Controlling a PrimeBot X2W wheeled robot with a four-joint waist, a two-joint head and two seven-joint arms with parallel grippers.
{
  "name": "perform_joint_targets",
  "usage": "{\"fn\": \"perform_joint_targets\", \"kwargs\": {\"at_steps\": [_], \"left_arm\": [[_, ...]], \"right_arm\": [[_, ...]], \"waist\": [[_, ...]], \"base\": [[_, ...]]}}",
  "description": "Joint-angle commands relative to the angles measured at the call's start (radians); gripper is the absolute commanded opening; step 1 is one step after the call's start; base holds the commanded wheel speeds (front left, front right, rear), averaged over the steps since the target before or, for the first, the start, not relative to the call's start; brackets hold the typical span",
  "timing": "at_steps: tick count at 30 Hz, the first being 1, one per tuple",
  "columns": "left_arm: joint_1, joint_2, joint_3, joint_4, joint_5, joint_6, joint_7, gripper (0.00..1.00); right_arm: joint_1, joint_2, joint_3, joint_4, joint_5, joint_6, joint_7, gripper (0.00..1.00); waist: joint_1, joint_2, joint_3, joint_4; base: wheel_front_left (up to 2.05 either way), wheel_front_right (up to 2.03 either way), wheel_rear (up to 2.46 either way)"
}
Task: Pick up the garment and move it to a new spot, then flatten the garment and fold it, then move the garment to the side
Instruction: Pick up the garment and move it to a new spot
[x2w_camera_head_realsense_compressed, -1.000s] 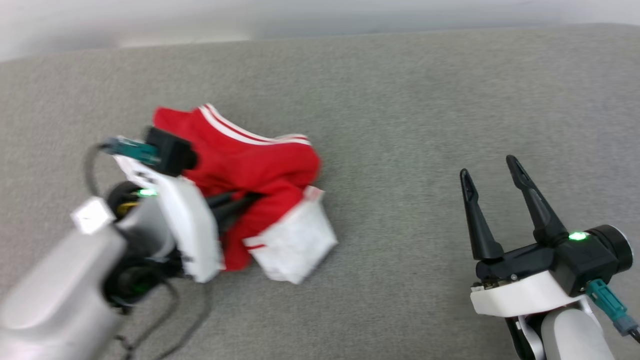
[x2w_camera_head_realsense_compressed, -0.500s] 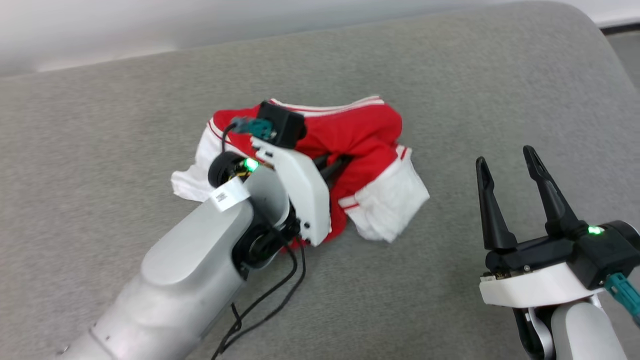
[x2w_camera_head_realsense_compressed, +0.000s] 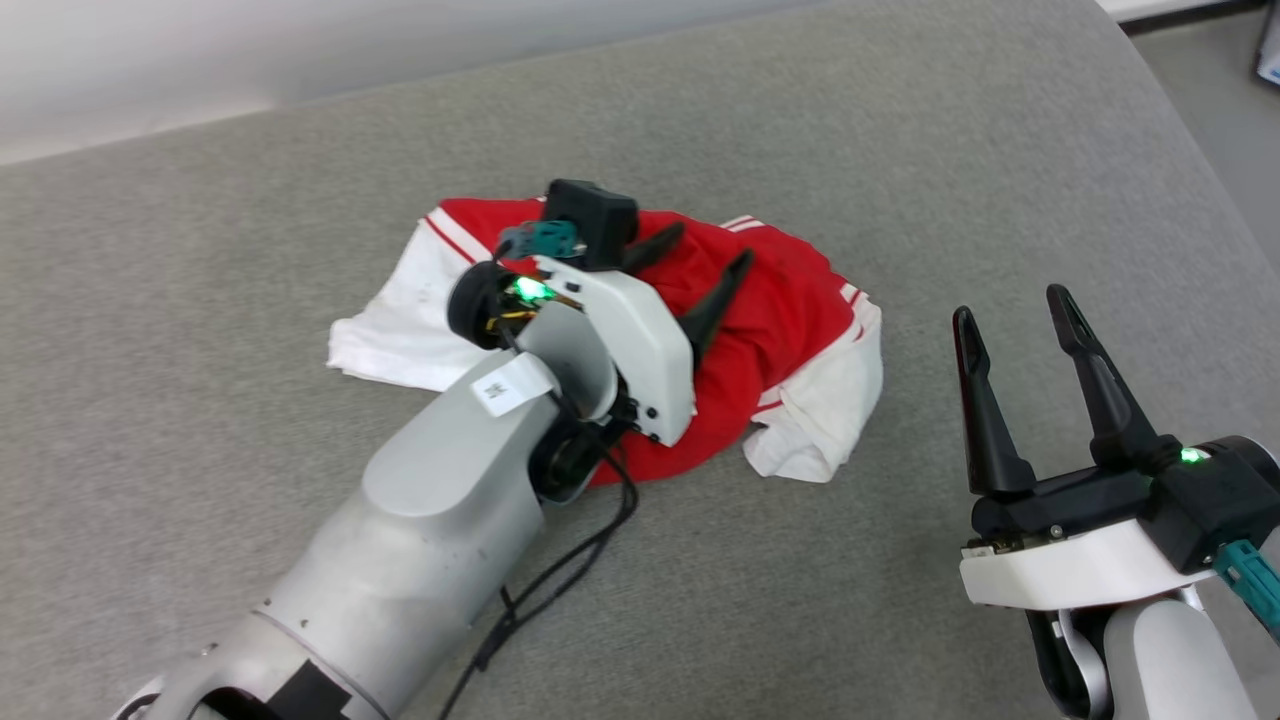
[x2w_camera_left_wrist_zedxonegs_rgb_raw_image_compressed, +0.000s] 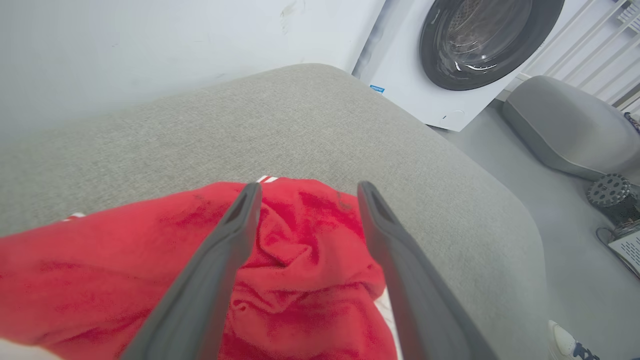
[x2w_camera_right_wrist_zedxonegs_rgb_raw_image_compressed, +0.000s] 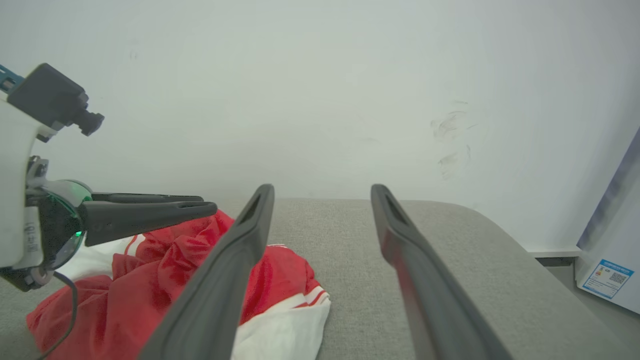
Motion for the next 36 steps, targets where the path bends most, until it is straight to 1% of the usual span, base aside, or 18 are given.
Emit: {"fn": "perform_joint_targets", "kwargs": {"at_steps": [1, 5, 8, 11, 14, 16, 17, 21, 24, 27, 29, 32, 36], "left_arm": [[-0.013, 0.010, 0.006, 0.012, 0.010, -0.008, -0.033, 1.00], [-0.020, 0.047, 0.017, 0.021, 0.042, -0.019, -0.133, 1.00], [-0.009, 0.093, 0.034, 0.009, 0.064, -0.014, -0.202, 1.00], [0.023, 0.155, 0.065, -0.026, 0.085, -0.002, -0.246, 1.00], [0.066, 0.233, 0.112, -0.089, 0.111, 0.027, -0.265, 1.00], [0.100, 0.274, 0.158, -0.170, 0.154, 0.057, -0.269, 1.00], [0.135, 0.291, 0.190, -0.217, 0.177, 0.078, -0.270, 1.00], [0.316, 0.339, 0.282, -0.388, 0.255, 0.116, -0.269, 1.00], [0.451, 0.337, 0.350, -0.487, 0.285, 0.138, -0.269, 1.00], [0.582, 0.309, 0.432, -0.575, 0.305, 0.150, -0.269, 1.00], [0.661, 0.282, 0.474, -0.629, 0.329, 0.142, -0.269, 1.00], [0.758, 0.222, 0.532, -0.707, 0.389, 0.129, -0.269, 1.00], [0.849, 0.151, 0.561, -0.727, 0.464, 0.092, -0.269, 1.00]], "right_arm": [[0.003, 0.003, -0.004, 0.002, -0.007, 0.000, -0.002, 1.00], [0.023, 0.003, -0.014, 0.008, -0.027, 0.000, -0.002, 1.00], [0.034, 0.003, -0.017, 0.013, -0.043, 0.000, -0.002, 1.00], [0.052, 0.003, -0.020, 0.019, -0.054, 0.000, -0.002, 1.00], [0.065, 0.003, -0.021, 0.023, -0.064, 0.000, -0.002, 1.00], [0.076, 0.003, -0.025, 0.027, -0.070, 0.000, -0.002, 1.00], [0.082, 0.003, -0.026, 0.027, -0.071, 0.000, -0.002, 1.00], [0.098, 0.003, -0.030, 0.029, -0.074, 0.000, -0.002, 1.00], [0.112, 0.003, -0.032, 0.031, -0.072, 0.000, -0.002, 1.00], [0.116, 0.003, -0.029, 0.030, -0.071, 0.000, -0.002, 1.00], [0.121, 0.003, -0.028, 0.029, -0.068, 0.000, -0.002, 1.00], [0.130, 0.003, -0.024, 0.032, -0.067, 0.000, -0.002, 1.00], [0.135, 0.003, -0.023, 0.033, -0.069, 0.000, -0.002, 1.00]], "waist": [[-0.0001, -0.0001, -0.022, 0.023], [-0.0001, -0.0001, -0.064, 0.078], [-0.0001, -0.0001, -0.095, 0.120], [-0.0001, -0.0001, -0.124, 0.159], [-0.0001, -0.0001, -0.150, 0.192], [-0.0001, -0.0001, -0.165, 0.211], [-0.0001, -0.0001, -0.172, 0.220], [-0.0001, -0.0001, -0.194, 0.243], [-0.0001, -0.0001, -0.207, 0.255], [-0.0001, -0.0001, -0.214, 0.259], [-0.0001, -0.0001, -0.217, 0.262], [-0.0001, -0.0001, -0.220, 0.267], [-0.0001, -0.0001, -0.222, 0.272]], "base": [[0.00, 0.00, 0.00], [0.00, 0.00, 0.00], [0.00, 0.00, 0.00], [0.00, 0.00, 0.00], [0.00, 0.00, 0.00], [0.00, 0.00, 0.00], [0.00, 0.00, 0.00], [0.00, 0.00, 0.00], [0.00, 0.00, 0.00], [0.00, 0.00, 0.00], [0.00, 0.00, 0.00], [0.00, 0.00, 0.00], [0.00, 0.00, 0.00]]}}
